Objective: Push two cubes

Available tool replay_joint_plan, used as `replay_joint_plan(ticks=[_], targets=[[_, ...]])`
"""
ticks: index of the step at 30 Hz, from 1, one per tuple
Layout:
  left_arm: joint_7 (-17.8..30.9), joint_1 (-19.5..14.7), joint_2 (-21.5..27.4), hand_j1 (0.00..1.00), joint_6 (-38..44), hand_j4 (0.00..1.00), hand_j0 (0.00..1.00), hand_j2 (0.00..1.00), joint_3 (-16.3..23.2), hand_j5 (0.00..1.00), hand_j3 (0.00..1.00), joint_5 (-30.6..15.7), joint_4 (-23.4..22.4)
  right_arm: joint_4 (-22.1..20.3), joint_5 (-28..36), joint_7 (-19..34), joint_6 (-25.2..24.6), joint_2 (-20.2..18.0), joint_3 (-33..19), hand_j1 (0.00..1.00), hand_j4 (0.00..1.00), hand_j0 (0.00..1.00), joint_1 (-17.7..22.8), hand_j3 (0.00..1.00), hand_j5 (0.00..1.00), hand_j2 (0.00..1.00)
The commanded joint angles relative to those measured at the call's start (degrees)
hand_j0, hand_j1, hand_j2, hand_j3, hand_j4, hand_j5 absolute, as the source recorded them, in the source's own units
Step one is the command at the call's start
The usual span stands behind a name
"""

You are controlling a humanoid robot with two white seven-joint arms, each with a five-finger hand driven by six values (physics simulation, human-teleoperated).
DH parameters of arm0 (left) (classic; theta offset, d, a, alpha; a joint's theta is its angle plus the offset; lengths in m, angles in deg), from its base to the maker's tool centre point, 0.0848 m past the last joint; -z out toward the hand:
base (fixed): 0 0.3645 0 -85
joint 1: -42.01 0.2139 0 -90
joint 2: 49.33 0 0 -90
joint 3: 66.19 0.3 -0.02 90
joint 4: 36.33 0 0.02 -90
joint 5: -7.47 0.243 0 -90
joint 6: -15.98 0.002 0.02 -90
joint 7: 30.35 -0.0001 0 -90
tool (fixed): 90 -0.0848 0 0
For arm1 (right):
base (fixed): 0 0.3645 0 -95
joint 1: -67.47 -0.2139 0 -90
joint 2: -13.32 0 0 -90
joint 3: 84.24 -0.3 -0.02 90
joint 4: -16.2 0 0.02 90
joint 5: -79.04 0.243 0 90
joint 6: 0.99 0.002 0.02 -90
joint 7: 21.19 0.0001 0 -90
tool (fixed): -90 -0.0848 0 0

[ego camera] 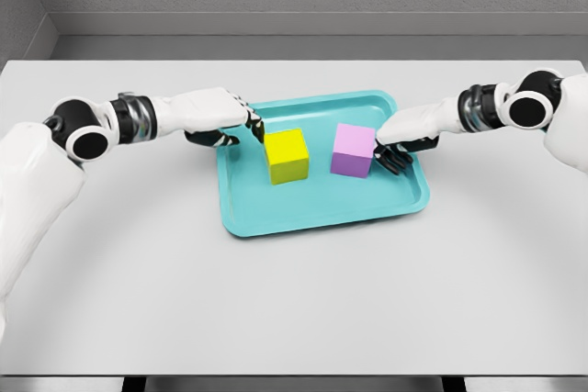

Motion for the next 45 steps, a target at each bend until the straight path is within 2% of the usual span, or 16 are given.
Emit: replay_joint_plan(ticks=[1,6,8,14,15,23,33,40,45], targets=[[0.02,0.0,0.58,0.59,0.02,0.59,0.59,0.59,-0.06,0.59,0.59,-0.21,-0.6,1.5,-6.61,-1.53,0.35,0.16,0.17,0.14,0.14,0.14,0.0,0.14,0.14,0.14],[0.02,0.35,2.43,0.59,0.02,0.59,0.59,0.59,-0.41,0.59,0.59,-0.64,-0.25,2.73,-6.61,-1.53,0.35,0.6,0.17,0.14,0.14,0.14,0.0,0.14,0.14,0.14],[0.02,0.7,3.13,0.59,0.02,0.59,0.59,0.59,-0.06,0.59,0.59,-0.82,2.3,2.81,-8.36,-1.53,0.35,0.86,0.08,0.14,0.14,0.14,-0.44,0.14,0.14,0.14],[0.02,1.32,2.25,0.59,0.02,0.59,0.59,0.59,0.29,0.59,0.59,-1.08,4.32,2.64,-8.54,-1.53,0.35,2.1,0.08,0.14,0.14,0.14,-0.79,0.14,0.14,0.14],[0.02,1.32,1.73,0.59,0.02,0.59,0.59,0.59,1.6,0.59,0.59,-1.17,4.32,2.55,-8.54,-1.53,0.35,2.18,0.08,0.14,0.14,0.14,-0.88,0.14,0.14,0.14],[0.02,0.18,-0.91,0.59,0.02,0.59,0.59,0.59,1.78,0.59,0.59,-0.73,-1.12,2.2,-8.54,-1.53,0.35,3.06,0.08,0.14,0.14,0.14,-0.88,0.14,0.14,0.14],[0.02,-0.09,-2.94,0.59,0.02,0.59,0.59,0.59,2.22,0.59,0.59,-0.47,-1.56,2.11,-8.63,-1.53,0.35,4.29,0.08,0.14,0.14,0.14,-1.32,0.14,0.14,0.14],[0.02,0.44,-0.74,0.6,0.02,0.6,0.6,0.6,1.96,0.6,0.6,-1.0,-0.25,2.73,-8.71,-1.53,0.35,4.65,0.17,0.14,0.14,0.14,-1.67,0.14,0.14,0.14],[0.02,0.26,2.86,0.6,0.02,0.6,0.6,0.6,1.43,0.6,0.6,-1.26,0.46,5.27,-9.33,-1.53,0.35,4.73,0.08,0.14,0.14,0.14,-1.67,0.14,0.14,0.14]])
